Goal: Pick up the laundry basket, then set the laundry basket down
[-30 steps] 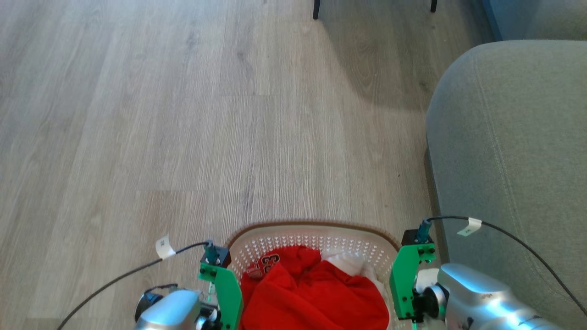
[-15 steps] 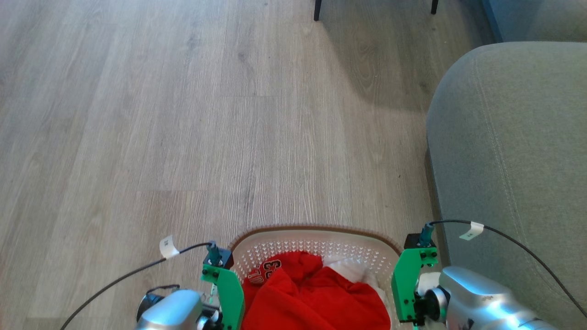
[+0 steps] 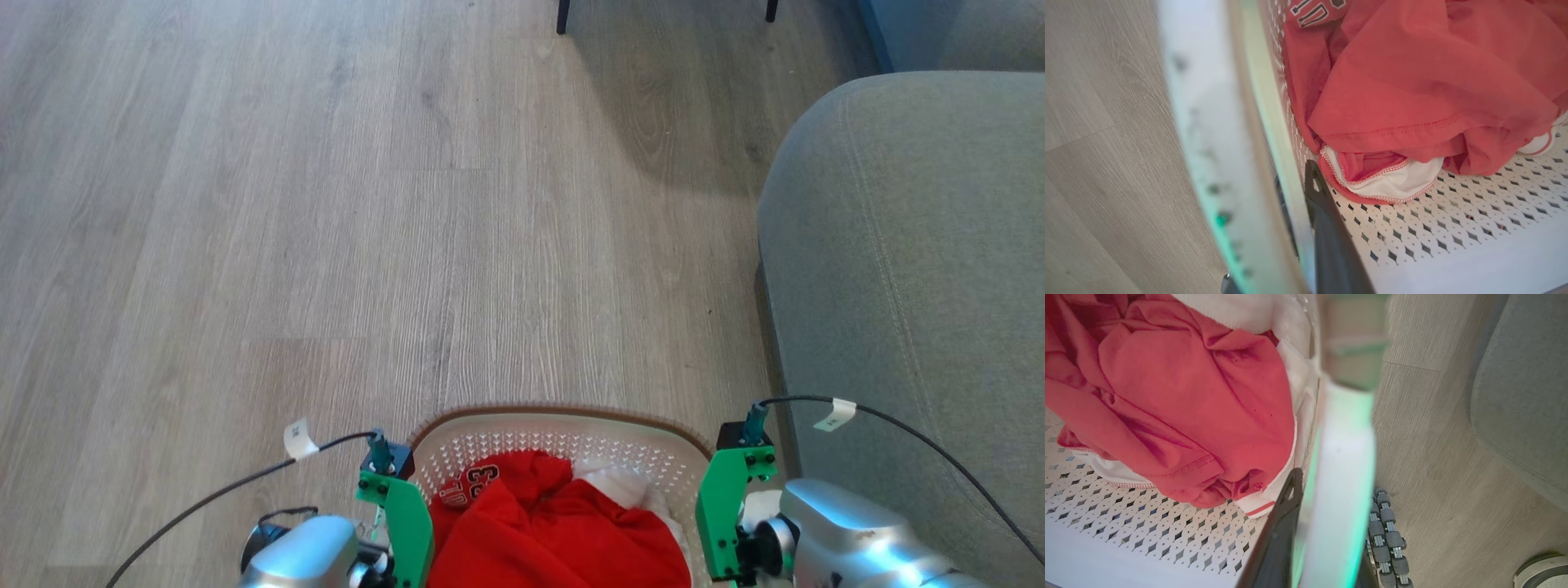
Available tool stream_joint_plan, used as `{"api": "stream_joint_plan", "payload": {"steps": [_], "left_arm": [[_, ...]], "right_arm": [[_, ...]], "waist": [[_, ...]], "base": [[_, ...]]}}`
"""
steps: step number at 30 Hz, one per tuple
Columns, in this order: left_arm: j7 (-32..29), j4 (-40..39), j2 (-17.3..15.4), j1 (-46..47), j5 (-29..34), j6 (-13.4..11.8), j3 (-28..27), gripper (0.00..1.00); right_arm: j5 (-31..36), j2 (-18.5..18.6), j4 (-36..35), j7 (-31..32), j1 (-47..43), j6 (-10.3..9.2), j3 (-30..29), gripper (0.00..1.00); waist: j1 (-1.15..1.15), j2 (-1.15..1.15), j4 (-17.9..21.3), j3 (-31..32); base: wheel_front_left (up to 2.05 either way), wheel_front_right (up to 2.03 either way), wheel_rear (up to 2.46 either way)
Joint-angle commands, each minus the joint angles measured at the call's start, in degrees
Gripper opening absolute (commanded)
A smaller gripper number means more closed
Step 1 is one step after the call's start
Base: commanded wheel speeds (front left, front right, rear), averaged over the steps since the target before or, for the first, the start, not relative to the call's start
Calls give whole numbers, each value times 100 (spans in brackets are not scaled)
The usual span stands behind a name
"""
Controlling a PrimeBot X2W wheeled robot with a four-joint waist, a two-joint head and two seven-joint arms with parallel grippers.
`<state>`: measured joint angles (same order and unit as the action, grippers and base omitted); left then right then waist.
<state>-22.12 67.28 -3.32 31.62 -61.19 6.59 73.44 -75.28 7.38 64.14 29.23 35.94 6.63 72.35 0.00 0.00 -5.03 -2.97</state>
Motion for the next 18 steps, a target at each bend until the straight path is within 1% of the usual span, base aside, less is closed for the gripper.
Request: {"api": "stream_joint_plan", "payload": {"steps": [1, 18], "left_arm": [[32, -191, 45, 243, 11, 90, -18, 0], [10, -178, 45, 218, -52, 90, -13, 0]], "right_arm": [[-8, -188, -158, -37, 103, 86, 36, 0], [-50, -162, -178, -53, 100, 86, 62, 0]], "waist": [[0, 0, 1, -1], [0, 0, 36, 11]], "base": [[0, 0, 0], [0, 0, 0]]}}
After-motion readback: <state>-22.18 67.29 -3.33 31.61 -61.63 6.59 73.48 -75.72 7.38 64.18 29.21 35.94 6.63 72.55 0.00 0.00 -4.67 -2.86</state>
